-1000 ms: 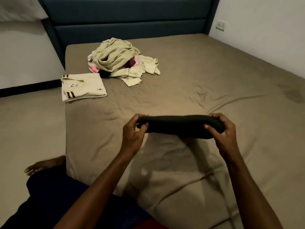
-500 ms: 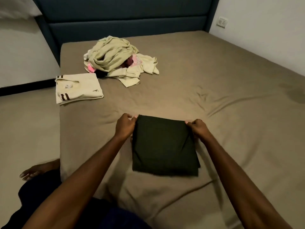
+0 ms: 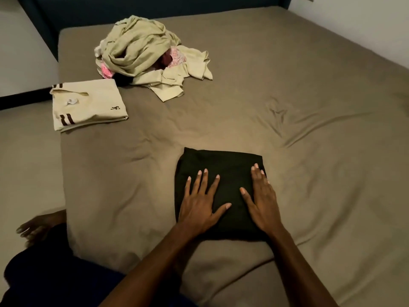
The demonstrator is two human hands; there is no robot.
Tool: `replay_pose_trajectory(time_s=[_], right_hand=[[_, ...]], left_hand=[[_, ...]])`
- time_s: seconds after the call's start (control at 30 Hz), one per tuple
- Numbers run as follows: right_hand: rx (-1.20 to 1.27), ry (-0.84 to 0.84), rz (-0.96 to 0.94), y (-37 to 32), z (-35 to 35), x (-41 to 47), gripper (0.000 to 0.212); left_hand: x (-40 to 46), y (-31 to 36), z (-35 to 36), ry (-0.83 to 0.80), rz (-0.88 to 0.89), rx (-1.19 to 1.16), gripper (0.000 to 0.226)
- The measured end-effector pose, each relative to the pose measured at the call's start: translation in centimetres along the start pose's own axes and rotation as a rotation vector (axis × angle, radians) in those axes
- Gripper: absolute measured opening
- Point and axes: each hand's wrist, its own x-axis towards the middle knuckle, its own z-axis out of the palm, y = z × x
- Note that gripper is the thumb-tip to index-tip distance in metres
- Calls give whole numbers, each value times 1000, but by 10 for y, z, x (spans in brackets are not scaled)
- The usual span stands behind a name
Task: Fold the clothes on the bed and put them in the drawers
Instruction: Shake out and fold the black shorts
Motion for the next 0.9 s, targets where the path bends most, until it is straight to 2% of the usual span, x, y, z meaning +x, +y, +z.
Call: replay_pose_trajectory(time_s=[0.1, 0.17, 0.27, 0.4, 0.53, 0.67, 0.77, 0.83, 0.9], right_hand=[[414, 226, 272, 9, -10, -4, 54], [501, 339, 360, 14, -15, -10, 29], [596, 352, 427, 15, -19, -11, 5], [574, 309, 460, 17, -20, 0, 13], [617, 329, 485, 23, -25, -1, 16], [680, 311, 520, 24, -26, -5, 6], [556, 258, 448, 18, -24, -2, 13], [470, 280, 377, 22, -25, -3, 18], [484, 319, 357, 32, -31, -7, 18]], left_hand=[[3, -2, 2, -3, -18, -32, 89], [3, -2, -3, -4, -20, -58, 89], [11, -1, -19, -25, -60, -130, 87], [35, -5, -32, 18, -41, -109, 81], [63, -23, -35, 48, -12, 37, 79], [67, -46, -19, 61, -62, 42, 77], [66, -48, -14, 74, -58, 32, 73], [67, -48, -15, 65, -59, 28, 74], [67, -48, -15, 65, -62, 41, 74]])
